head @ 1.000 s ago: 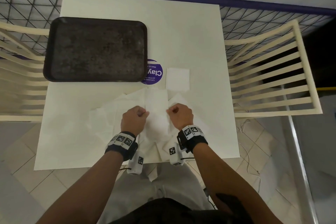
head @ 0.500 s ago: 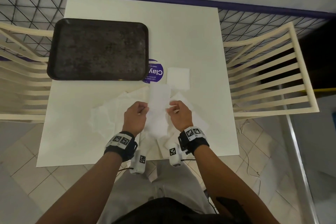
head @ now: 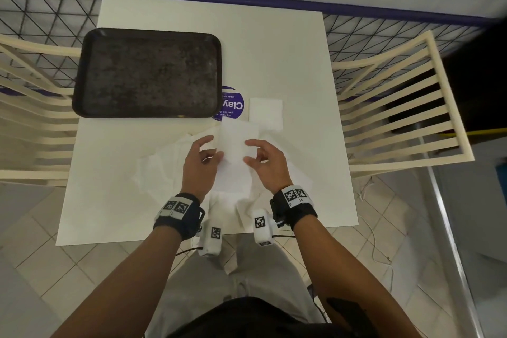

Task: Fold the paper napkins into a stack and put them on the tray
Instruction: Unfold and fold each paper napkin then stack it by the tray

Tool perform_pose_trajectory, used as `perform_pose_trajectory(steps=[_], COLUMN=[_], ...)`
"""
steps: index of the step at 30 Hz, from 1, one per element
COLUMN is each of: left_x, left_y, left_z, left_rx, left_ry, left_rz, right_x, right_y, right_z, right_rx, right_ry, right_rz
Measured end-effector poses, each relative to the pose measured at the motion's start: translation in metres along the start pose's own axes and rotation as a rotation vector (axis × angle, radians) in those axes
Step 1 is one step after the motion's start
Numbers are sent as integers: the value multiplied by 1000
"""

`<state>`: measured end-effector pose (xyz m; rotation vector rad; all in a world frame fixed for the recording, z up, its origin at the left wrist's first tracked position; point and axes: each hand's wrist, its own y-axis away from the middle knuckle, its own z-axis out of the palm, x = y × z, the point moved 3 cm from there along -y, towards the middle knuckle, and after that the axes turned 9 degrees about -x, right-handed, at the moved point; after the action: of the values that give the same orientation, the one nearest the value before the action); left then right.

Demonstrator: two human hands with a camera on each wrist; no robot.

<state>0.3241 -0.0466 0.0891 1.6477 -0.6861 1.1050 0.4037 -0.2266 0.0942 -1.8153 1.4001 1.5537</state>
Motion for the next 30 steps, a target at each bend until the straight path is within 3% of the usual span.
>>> perform_pose_trajectory(steps=[4, 19, 30], left_x=[1, 7, 8], left_y=[5, 20, 21], left_z=[0, -2, -2], left_rx=[-57, -13, 47], left_ry=[-71, -157, -455], left_rz=[90, 80, 267], right_x=[-4, -15, -13], right_y=[6, 16, 17], right_z=[-1, -3, -1], right_rx=[3, 7, 50], right_ry=[-19, 252, 307], right_rz=[0, -111, -89])
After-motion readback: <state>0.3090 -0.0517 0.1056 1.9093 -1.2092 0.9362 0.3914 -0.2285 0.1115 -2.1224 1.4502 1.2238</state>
